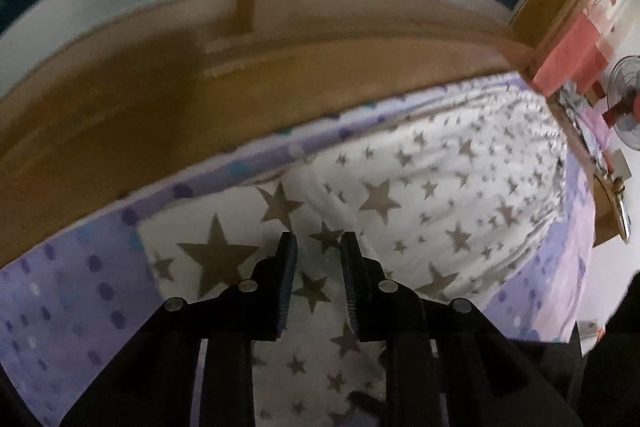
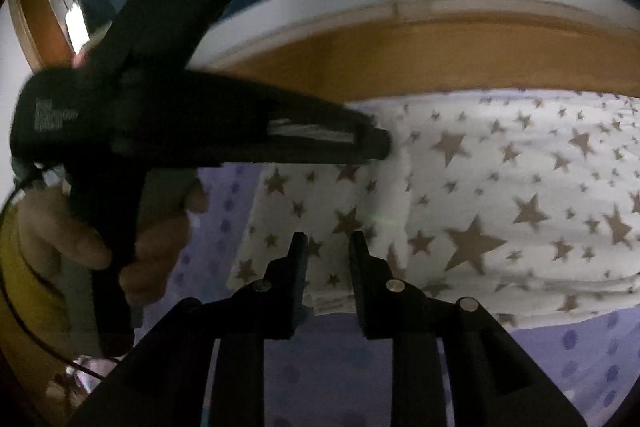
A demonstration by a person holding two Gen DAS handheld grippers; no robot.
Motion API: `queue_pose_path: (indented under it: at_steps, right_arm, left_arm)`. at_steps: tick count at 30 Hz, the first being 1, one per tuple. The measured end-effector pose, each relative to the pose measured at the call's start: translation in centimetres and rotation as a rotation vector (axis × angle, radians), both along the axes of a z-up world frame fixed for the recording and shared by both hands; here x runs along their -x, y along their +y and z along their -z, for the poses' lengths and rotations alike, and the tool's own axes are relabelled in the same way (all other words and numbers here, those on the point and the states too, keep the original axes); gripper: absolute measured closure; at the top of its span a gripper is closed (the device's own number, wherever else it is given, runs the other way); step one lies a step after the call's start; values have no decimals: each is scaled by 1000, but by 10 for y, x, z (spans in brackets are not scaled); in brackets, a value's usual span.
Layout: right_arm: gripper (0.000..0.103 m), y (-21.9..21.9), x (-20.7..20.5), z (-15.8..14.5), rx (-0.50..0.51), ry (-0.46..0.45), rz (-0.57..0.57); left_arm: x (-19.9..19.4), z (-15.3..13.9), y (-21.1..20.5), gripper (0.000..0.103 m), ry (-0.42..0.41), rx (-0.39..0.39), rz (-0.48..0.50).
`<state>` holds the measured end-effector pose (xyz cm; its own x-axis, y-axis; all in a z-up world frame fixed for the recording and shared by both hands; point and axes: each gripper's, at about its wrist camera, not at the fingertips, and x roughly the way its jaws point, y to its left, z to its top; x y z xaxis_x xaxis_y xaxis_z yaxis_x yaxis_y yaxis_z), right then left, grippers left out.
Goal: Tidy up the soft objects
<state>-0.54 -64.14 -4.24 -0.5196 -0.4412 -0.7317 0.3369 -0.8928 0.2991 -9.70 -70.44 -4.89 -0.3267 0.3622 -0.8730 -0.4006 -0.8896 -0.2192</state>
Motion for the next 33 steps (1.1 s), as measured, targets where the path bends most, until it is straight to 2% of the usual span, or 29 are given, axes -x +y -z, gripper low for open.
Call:
queue_pose_path:
  at_steps: [6,11,14,16,19,20,21,23,28,33]
  right_arm:
    - [82,0,-3,8,-28,6,10]
    - [82,2,-8,12,28,-21,66]
    - [81,2,-18,10,-12,-25,68]
    - [81,0,-25,8,-57,-25,89]
    - [73,-4,-41,3,-131,8,131]
    - [65,-6,-46,-2,-138,26,133]
    - [55,-8,-49,-7,-140,42,132]
    - [46,-13,-56,-18,-142,74,130]
    - [44,-49,-47,-24,-157,76,65]
    - [44,-85,-37,-26,-209,73,16]
  left_arm:
    - [7,9,-5,81,9,-64,32]
    - [13,11,-16,81,-18,-147,21]
    - [12,7,-24,81,-27,-187,-4]
    - [9,-5,-37,81,-16,-232,-40]
    - [3,-25,-59,80,35,-259,-57]
    - [1,-30,-67,76,45,-264,-59]
    - [0,-33,-74,67,47,-268,-60]
    - [-1,-33,-91,59,34,-270,-72]
    - [-1,-12,-119,58,-23,-244,-116]
    - [2,1,-130,58,-79,-328,-110]
